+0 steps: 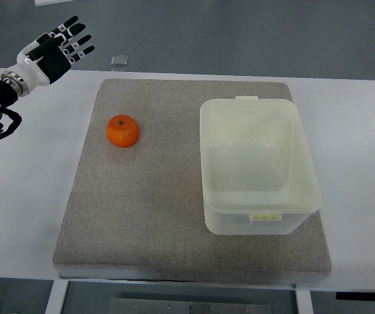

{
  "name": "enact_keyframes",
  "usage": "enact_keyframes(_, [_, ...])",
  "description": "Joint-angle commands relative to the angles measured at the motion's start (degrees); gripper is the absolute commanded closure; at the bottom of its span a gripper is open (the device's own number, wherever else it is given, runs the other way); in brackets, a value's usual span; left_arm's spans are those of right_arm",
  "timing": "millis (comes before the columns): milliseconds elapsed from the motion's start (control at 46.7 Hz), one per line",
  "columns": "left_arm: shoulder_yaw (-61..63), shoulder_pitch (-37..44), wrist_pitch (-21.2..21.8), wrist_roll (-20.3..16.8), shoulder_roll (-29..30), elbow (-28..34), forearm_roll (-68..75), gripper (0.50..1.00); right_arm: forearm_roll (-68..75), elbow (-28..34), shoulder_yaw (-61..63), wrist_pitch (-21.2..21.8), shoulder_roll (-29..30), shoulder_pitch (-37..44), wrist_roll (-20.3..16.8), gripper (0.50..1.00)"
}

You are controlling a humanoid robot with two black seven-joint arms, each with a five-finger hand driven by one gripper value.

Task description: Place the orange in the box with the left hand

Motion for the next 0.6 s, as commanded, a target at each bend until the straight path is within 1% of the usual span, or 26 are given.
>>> enact_keyframes(0, [0.0,0.0,-0.9,-0.1,0.6,0.0,1.9,0.506,0.0,0.0,0.0,0.0,0.0,0.0,0.0,0.568])
enact_keyframes(193, [0.0,0.1,-1.3,-0.5,2.0,0.0,13.7,0.506,0.0,0.0,0.0,0.0,0.0,0.0,0.0,0.568])
enact_keyframes(342, [0.0,0.0,-1.3,-3.4,3.7,-0.4,23.3,0.508,0.0,0.0,0.0,0.0,0.0,0.0,0.0,0.568])
enact_keyframes(492, [0.8,0.1,-1.1,-6.3,7.3,-4.8,35.0,0.506,0.0,0.0,0.0,0.0,0.0,0.0,0.0,0.568])
enact_keyframes(578, [1.1,0.1,-0.7,-7.3,9.6,-7.6,39.1,0.508,0.0,0.0,0.0,0.0,0.0,0.0,0.0,0.568])
